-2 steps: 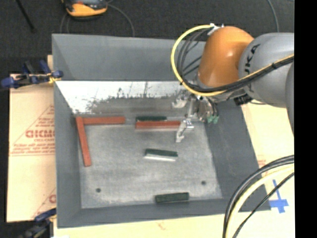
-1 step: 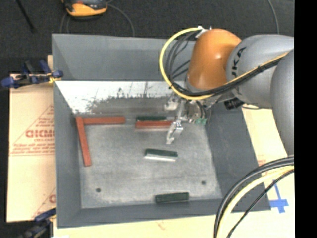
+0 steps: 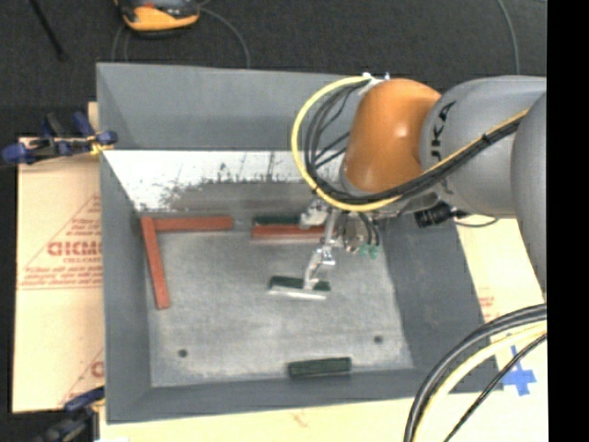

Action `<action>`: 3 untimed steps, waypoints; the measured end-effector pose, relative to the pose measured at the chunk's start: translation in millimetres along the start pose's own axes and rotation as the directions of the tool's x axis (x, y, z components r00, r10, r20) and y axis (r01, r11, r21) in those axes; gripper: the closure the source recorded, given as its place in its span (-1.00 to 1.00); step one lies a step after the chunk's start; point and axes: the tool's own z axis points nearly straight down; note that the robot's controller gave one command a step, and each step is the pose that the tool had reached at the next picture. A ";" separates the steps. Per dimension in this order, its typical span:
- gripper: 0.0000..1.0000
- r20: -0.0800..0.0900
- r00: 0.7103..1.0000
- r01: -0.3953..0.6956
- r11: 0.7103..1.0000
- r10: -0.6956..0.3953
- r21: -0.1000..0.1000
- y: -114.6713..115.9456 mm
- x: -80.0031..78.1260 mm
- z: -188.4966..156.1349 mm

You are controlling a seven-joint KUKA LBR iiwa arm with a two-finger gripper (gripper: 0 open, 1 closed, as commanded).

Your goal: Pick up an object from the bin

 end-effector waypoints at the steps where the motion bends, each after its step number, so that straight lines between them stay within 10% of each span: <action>1: -1.00 0.004 1.000 0.015 1.000 -0.015 0.002 1.5 18.7 69.1; 2: 1.00 0.008 1.000 0.017 1.000 -0.017 0.000 2.4 15.8 61.9; 3: 1.00 0.008 1.000 0.017 1.000 -0.017 0.000 2.3 15.8 61.9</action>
Offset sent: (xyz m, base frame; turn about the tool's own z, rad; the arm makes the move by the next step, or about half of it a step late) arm -0.0149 -0.0060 -0.0769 -0.0130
